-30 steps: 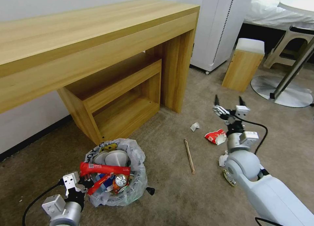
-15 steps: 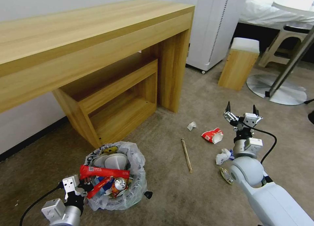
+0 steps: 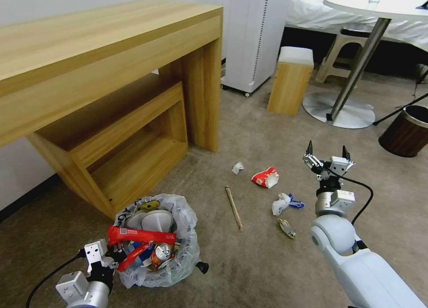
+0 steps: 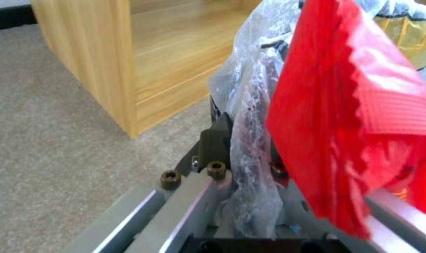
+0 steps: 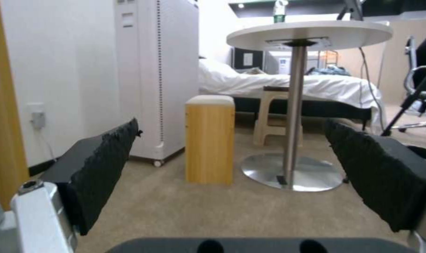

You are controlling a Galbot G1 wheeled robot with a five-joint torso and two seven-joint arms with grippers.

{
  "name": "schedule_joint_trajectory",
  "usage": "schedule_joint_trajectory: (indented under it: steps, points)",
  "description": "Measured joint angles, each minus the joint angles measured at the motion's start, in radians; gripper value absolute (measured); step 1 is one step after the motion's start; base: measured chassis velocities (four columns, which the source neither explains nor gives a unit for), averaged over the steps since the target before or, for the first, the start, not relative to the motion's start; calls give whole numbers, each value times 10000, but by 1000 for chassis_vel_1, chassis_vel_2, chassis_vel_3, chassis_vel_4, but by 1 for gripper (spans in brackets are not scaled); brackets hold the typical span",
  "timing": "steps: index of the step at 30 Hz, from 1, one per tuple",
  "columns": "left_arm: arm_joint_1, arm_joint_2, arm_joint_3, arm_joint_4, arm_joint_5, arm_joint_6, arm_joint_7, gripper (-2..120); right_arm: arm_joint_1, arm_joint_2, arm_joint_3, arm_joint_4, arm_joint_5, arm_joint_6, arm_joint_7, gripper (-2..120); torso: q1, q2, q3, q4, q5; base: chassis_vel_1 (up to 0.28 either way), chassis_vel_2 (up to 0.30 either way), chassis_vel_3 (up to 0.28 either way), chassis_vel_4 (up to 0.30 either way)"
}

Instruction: Pick up the trash bin and place the garbage on the floor into it.

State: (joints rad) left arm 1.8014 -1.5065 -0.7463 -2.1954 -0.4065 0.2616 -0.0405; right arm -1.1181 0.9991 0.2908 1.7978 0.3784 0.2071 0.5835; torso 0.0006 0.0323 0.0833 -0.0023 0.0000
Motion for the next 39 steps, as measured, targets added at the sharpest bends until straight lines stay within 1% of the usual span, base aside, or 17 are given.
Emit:
schedule_joint_trajectory:
  steps: [3,12,23,33,39]
  points:
    - [-26,20,-57,44,-52,0,-29,1,-21,22,29,-50,-26,77,-106,100,0,0,0,3,1,0,0,0,0]
    - [-24,72,-38,51,-131,46,-31,1,-213,-7,293,31,0,98,-338,100,0,0,0,1,0,0,0,0,0]
    - [17,114,-50,10,-188,47,-33,1,-371,53,286,136,-128,112,-466,100,-1,0,0,0,0,-4,5,2,-4]
    - [-21,143,-68,19,-222,16,-37,1,-396,57,209,151,-157,147,-454,100,0,0,2,0,-1,-106,113,111,-114]
    - [-56,112,-35,84,-206,11,-38,1,-486,27,20,244,77,125,-418,100,0,-1,2,1,0,-72,70,65,-71]
